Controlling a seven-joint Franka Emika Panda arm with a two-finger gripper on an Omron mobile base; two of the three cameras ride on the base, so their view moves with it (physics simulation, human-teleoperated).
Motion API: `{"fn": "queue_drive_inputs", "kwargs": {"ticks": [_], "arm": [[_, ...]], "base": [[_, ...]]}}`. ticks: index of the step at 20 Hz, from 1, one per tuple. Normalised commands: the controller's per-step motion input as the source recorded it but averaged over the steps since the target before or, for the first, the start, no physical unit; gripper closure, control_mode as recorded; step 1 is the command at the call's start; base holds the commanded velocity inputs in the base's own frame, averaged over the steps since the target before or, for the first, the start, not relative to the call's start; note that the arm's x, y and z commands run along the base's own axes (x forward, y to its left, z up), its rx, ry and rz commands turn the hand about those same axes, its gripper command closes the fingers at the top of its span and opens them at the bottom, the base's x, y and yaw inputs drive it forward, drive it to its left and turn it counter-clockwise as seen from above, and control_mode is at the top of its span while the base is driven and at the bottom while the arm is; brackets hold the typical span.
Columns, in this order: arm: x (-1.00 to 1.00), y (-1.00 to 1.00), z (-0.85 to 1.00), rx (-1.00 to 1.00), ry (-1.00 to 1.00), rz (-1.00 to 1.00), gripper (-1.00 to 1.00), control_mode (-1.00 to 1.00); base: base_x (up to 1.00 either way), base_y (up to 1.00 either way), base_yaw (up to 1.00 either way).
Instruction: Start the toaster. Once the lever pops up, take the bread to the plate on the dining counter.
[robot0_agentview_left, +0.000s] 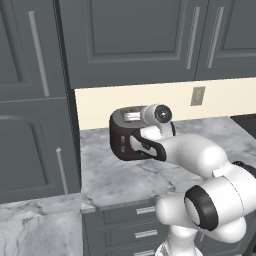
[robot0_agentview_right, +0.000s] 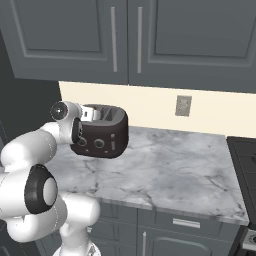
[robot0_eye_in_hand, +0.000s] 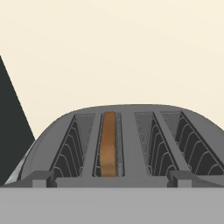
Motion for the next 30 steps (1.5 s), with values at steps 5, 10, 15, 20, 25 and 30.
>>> {"fn": "queue_drive_inputs", "kwargs": {"ticks": [5, 10, 15, 20, 25, 30], "arm": [[0.0, 0.0, 0.0, 0.0, 0.0, 0.0, -1.0, -1.0], [0.0, 0.0, 0.0, 0.0, 0.0, 0.0, -1.0, -1.0], [0.0, 0.0, 0.0, 0.0, 0.0, 0.0, -1.0, -1.0], [0.0, 0.0, 0.0, 0.0, 0.0, 0.0, -1.0, -1.0], [0.0, 0.0, 0.0, 0.0, 0.0, 0.0, -1.0, -1.0], [0.0, 0.0, 0.0, 0.0, 0.0, 0.0, -1.0, -1.0]], "base": [[0.0, 0.0, 0.0], [0.0, 0.0, 0.0], [0.0, 0.0, 0.0], [0.0, 0.0, 0.0], [0.0, 0.0, 0.0], [0.0, 0.0, 0.0]]}}
